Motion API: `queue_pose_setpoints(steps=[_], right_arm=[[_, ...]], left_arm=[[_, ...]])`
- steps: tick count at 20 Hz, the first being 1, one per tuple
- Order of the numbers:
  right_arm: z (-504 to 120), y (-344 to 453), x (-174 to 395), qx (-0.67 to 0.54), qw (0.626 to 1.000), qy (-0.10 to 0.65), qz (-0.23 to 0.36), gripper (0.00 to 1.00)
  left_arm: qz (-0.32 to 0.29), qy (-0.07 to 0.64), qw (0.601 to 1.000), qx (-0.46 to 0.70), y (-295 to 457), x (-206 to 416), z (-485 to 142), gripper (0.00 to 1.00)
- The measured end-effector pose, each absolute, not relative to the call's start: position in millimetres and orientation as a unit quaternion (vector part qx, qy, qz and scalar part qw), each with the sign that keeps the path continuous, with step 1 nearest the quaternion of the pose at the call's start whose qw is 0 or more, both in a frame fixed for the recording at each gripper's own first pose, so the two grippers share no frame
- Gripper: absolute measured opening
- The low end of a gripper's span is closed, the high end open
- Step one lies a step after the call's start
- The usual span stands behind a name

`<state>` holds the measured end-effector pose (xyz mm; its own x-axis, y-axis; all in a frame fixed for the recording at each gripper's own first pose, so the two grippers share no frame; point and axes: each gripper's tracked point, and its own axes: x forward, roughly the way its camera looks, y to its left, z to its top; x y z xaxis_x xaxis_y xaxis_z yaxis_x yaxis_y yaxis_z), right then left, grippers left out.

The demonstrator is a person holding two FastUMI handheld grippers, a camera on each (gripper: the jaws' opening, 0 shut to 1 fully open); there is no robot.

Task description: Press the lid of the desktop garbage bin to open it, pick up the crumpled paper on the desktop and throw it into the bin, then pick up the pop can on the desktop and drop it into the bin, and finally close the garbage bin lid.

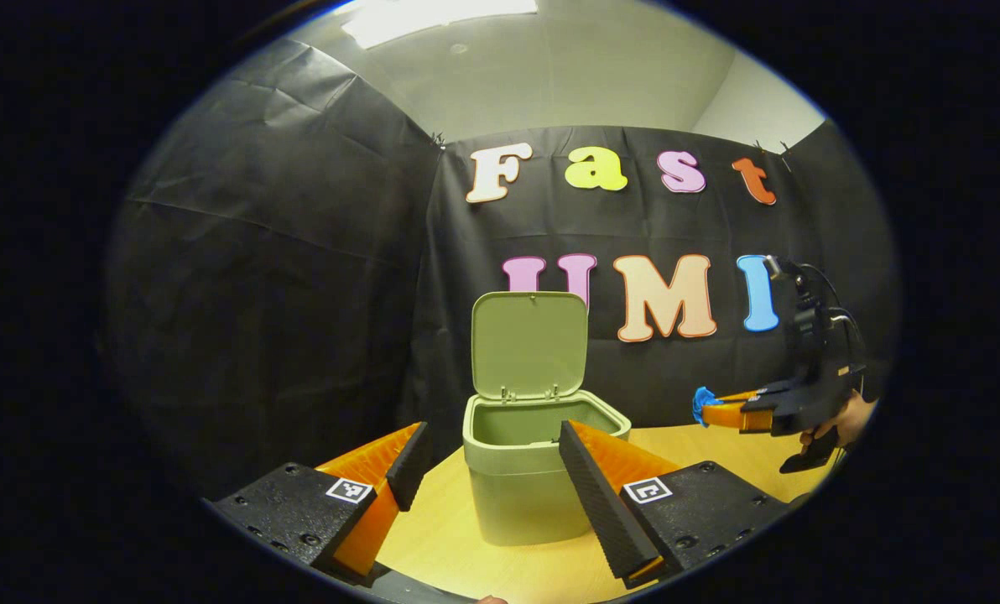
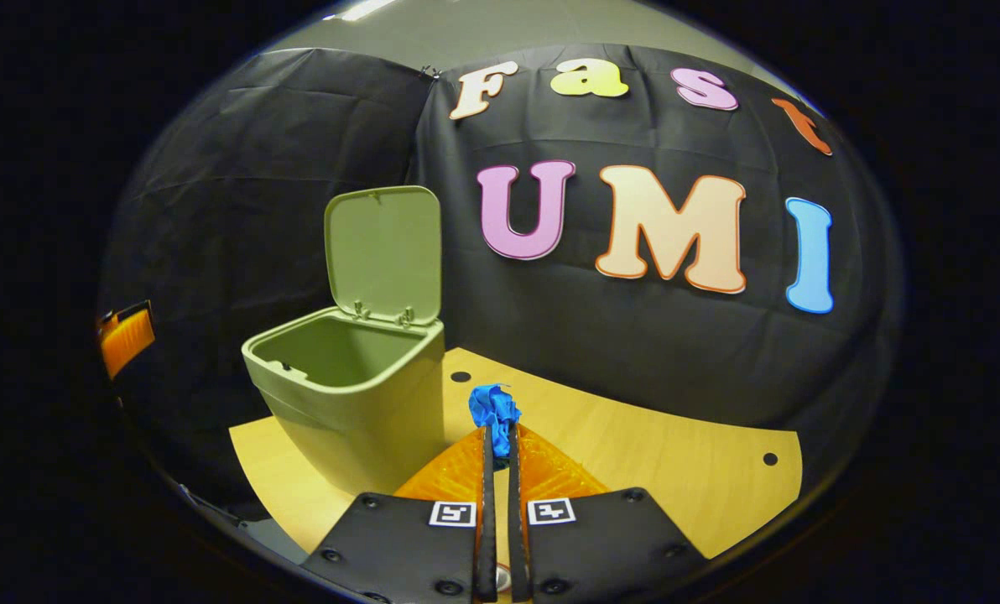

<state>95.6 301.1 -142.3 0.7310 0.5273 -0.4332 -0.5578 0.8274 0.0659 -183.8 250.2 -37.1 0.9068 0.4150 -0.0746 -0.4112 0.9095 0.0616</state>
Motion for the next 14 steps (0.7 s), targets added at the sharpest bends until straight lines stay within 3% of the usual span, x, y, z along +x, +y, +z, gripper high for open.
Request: queue_pose_setpoints(steps=[7, 12, 13, 14], right_arm=[[-112, 390, 96, -0.022, 0.924, 0.177, 0.338, 0.08], [-124, 436, 95, -0.028, 0.919, 0.186, 0.347, 0.07], [-129, 442, 93, -0.029, 0.915, 0.194, 0.352, 0.09], [-130, 449, 89, -0.026, 0.912, 0.196, 0.359, 0.17]], left_arm=[[0.216, 0.062, 0.974, 0.03, 272, -198, -50, 0.93], [0.201, 0.075, 0.977, 0.016, 280, -201, -65, 0.93], [0.197, 0.077, 0.977, 0.016, 281, -200, -69, 0.93], [0.192, 0.079, 0.978, 0.017, 281, -199, -71, 0.93]])
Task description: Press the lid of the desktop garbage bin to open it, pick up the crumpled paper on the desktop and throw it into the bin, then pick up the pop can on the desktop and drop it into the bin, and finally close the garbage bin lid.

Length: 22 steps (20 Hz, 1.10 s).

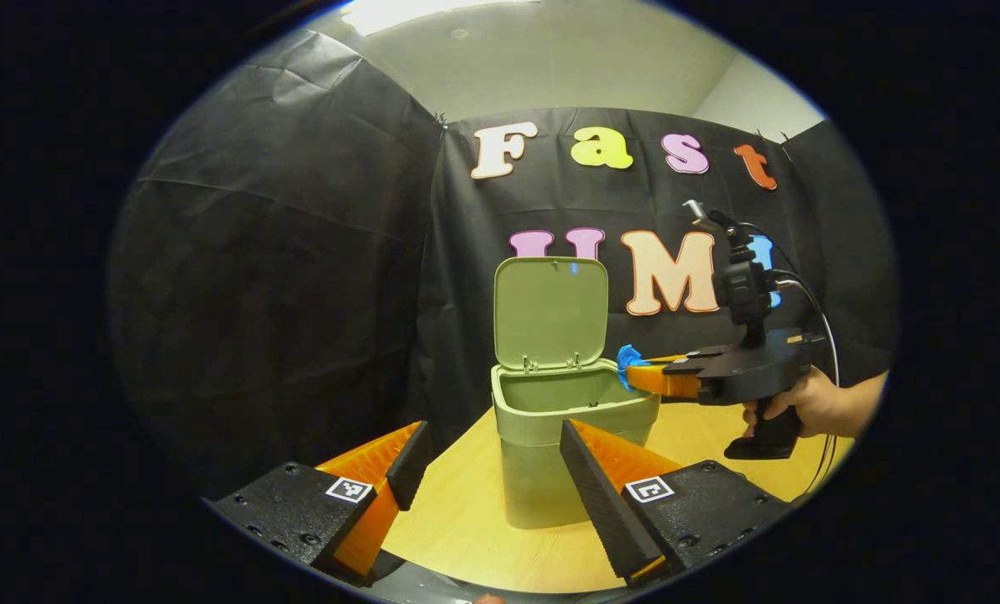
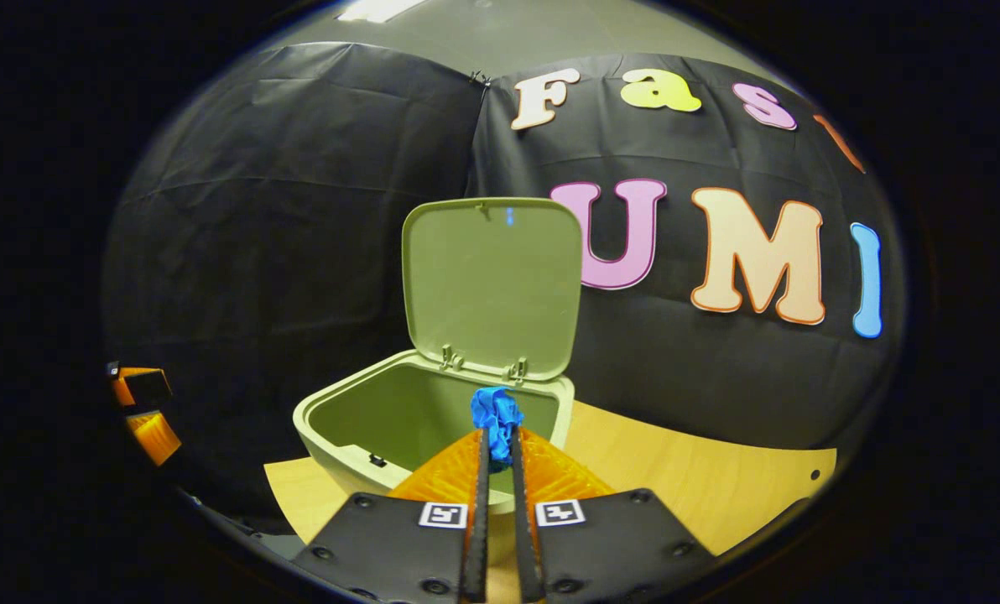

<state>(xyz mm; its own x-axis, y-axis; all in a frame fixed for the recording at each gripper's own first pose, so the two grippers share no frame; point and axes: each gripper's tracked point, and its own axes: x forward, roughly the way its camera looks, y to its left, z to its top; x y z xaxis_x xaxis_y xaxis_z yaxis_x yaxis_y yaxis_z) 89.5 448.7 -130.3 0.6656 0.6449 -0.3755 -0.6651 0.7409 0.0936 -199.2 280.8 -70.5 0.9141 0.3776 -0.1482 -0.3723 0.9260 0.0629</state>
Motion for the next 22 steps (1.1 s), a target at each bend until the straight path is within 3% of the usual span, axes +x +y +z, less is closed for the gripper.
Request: queue_pose_setpoints(steps=[4, 16, 22], right_arm=[[-122, 447, 90, -0.024, 0.92, 0.169, 0.352, 1.0], [-97, 307, 100, -0.02, 0.956, 0.138, 0.259, 0.98], [-109, 214, 98, -0.027, 0.967, 0.157, 0.199, 0.98]], left_arm=[[0.163, 0.082, 0.983, 0.004, 270, -187, -78, 0.93], [0.052, 0.09, 0.994, -0.02, 171, -125, -95, 0.94], [-0.012, 0.098, 0.995, -0.032, 103, -98, -105, 0.93]])
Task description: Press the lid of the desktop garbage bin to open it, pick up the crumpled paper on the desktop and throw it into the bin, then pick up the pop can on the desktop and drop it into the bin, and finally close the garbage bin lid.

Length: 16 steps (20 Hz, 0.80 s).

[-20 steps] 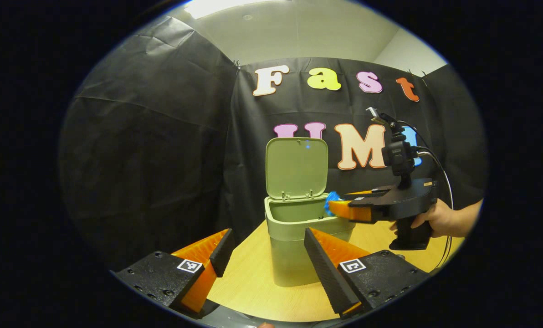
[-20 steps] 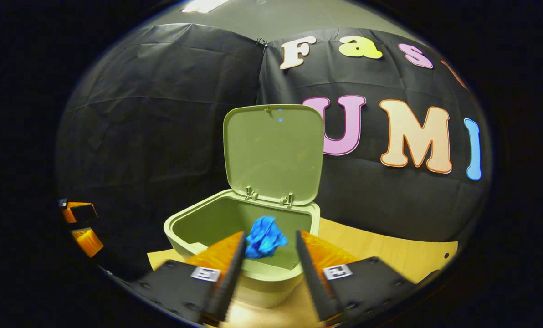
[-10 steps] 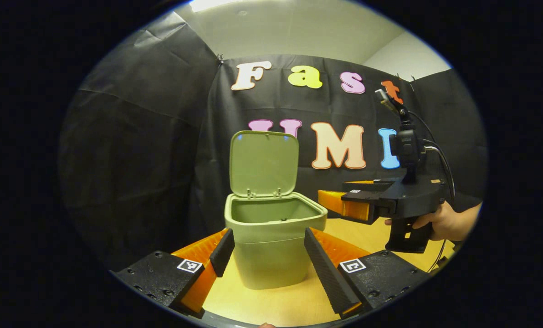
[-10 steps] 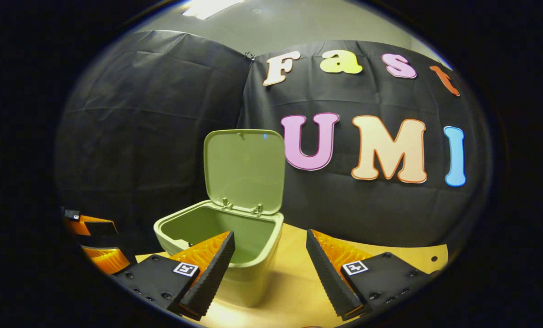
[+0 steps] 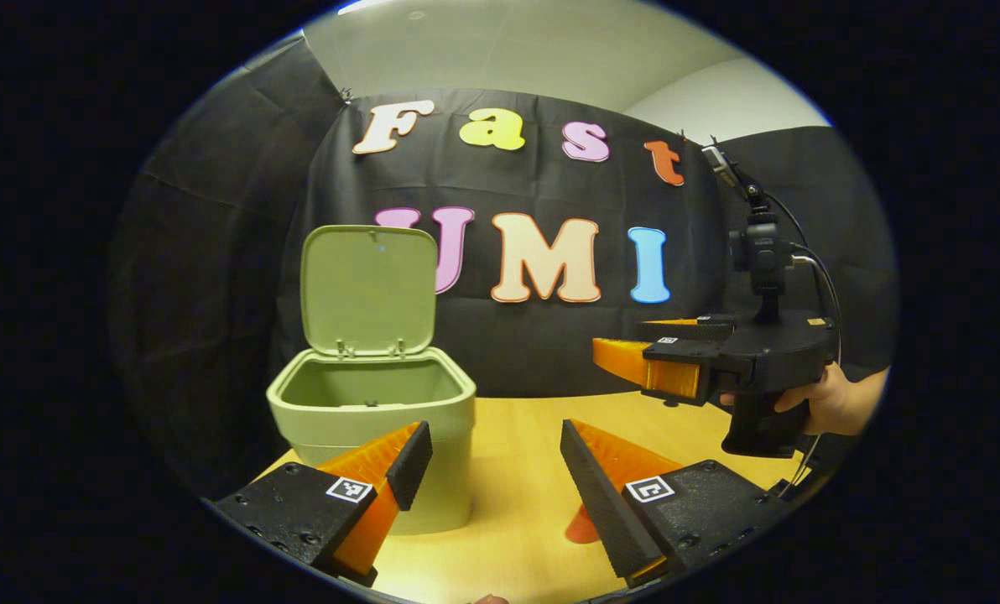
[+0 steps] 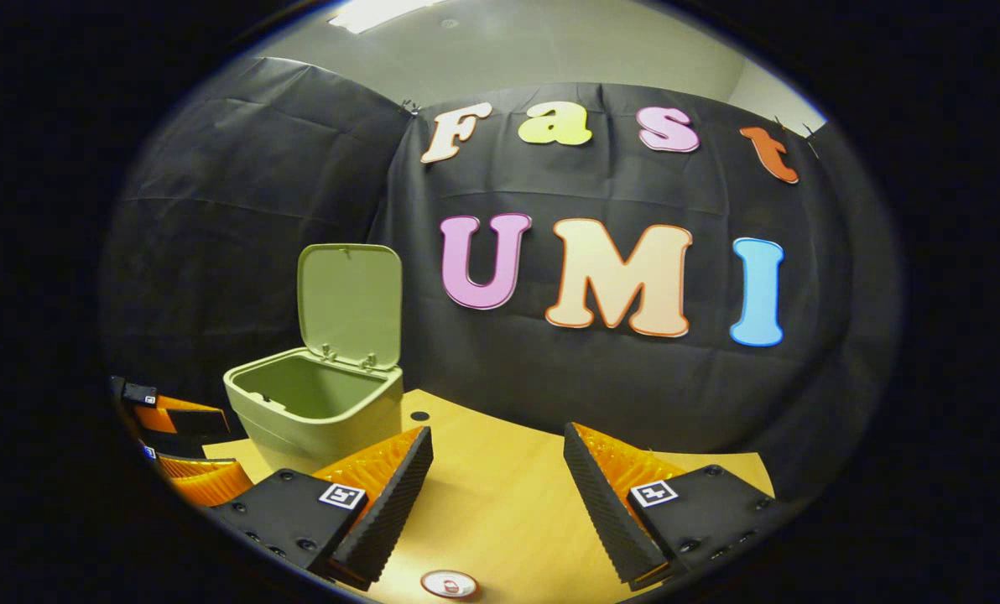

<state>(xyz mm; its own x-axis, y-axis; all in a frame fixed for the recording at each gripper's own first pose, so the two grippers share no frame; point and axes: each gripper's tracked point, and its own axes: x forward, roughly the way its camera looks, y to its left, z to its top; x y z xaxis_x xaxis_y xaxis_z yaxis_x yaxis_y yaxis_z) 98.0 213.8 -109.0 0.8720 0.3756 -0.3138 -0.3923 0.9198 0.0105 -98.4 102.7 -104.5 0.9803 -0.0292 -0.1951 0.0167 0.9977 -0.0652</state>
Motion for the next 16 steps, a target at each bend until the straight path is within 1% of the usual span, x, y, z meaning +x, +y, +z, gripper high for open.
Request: queue_pose_setpoints(steps=[7, 8, 9, 13, 16], right_arm=[[-122, 124, 82, -0.024, 0.974, 0.179, 0.135, 0.98], [-125, 114, 80, -0.024, 0.974, 0.185, 0.128, 1.0], [-129, 104, 77, -0.023, 0.974, 0.19, 0.121, 0.98], [-140, 66, 63, -0.02, 0.974, 0.205, 0.093, 0.99], [-150, 34, 48, -0.029, 0.972, 0.221, 0.068, 0.99]], left_arm=[[-0.073, 0.13, 0.988, -0.05, 37, -78, -133, 0.93], [-0.077, 0.135, 0.986, -0.053, 31, -77, -139, 0.94], [-0.082, 0.139, 0.985, -0.058, 26, -74, -143, 0.94], [-0.096, 0.167, 0.979, -0.06, 5, -71, -174, 0.94], [-0.102, 0.205, 0.972, -0.06, -7, -67, -216, 0.94]])
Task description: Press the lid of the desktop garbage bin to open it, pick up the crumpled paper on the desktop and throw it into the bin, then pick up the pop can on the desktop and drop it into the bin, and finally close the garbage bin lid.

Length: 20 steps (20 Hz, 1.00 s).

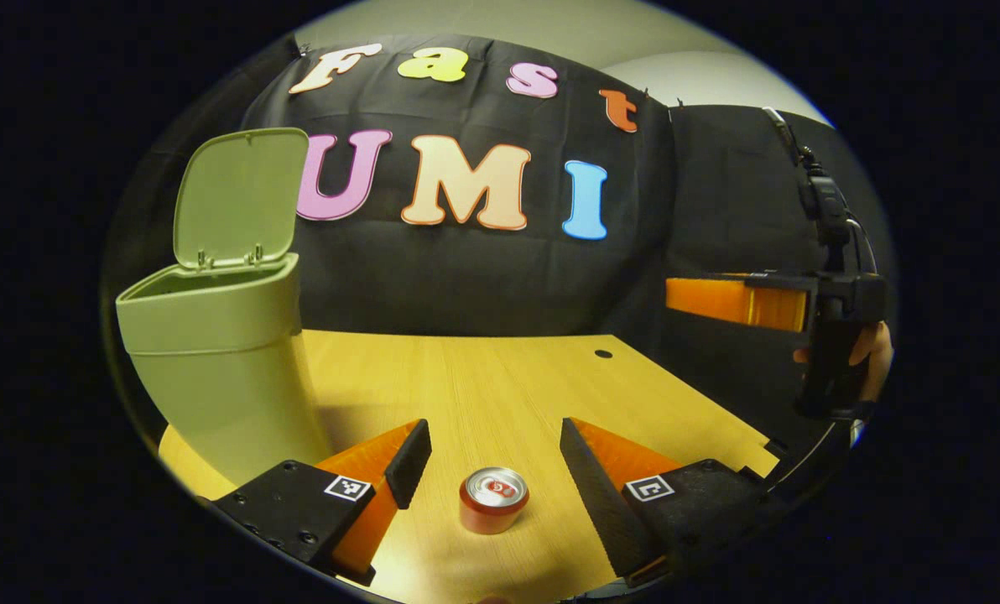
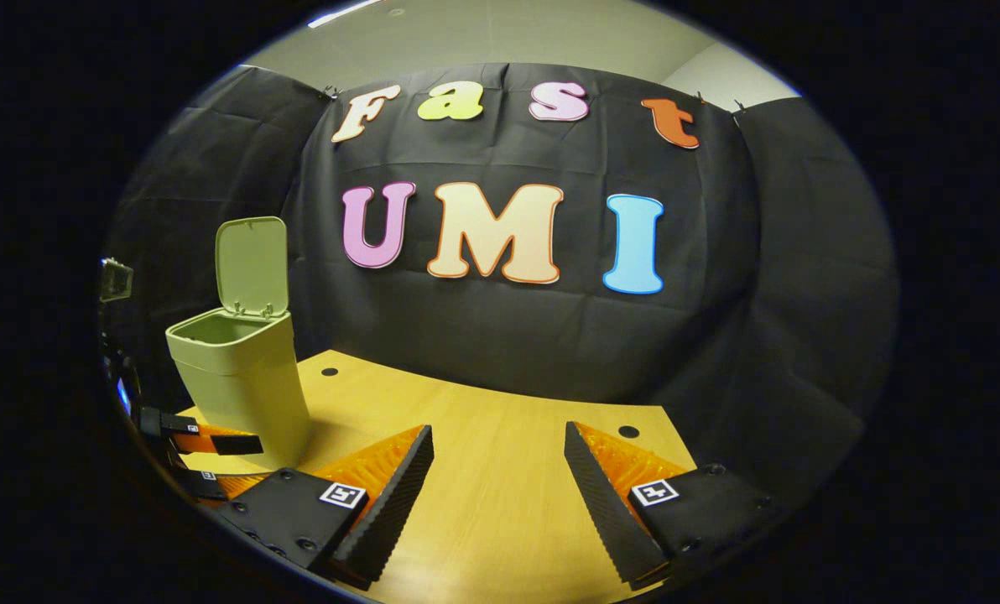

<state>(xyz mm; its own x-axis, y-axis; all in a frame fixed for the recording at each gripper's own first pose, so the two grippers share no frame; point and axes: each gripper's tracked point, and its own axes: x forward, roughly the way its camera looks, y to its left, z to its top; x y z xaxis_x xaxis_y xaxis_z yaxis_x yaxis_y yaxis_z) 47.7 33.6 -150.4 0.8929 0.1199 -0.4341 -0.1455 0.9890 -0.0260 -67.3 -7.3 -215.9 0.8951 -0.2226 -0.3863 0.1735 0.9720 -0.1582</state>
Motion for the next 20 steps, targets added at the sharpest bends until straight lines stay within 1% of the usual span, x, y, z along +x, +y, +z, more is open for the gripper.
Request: queue_pose_setpoints(steps=[1, 8, 13, 15, 16, 18, 20], right_arm=[[-155, 21, 41, -0.03, 0.971, 0.228, 0.058, 0.99], [-182, -24, 5, -0.019, 0.963, 0.267, 0.016, 0.99], [-193, -32, -14, -0.029, 0.958, 0.286, 0.015, 0.99], [-195, -31, -18, -0.032, 0.957, 0.287, 0.017, 0.99], [-196, -30, -19, -0.033, 0.957, 0.287, 0.02, 0.99], [-198, -26, -20, -0.03, 0.957, 0.286, 0.024, 1.0], [-200, -21, -20, -0.023, 0.958, 0.286, 0.028, 0.99]], left_arm=[[-0.102, 0.222, 0.968, -0.057, -11, -68, -233, 0.94], [-0.099, 0.268, 0.957, -0.056, -17, -69, -288, 0.95], [-0.101, 0.306, 0.945, -0.057, -20, -61, -322, 0.94], [-0.099, 0.299, 0.947, -0.061, -19, -54, -317, 0.81], [-0.097, 0.295, 0.948, -0.065, -15, -51, -311, 0.78], [-0.093, 0.279, 0.953, -0.071, -9, -41, -292, 0.78], [-0.094, 0.258, 0.959, -0.071, -5, -27, -269, 0.78]])
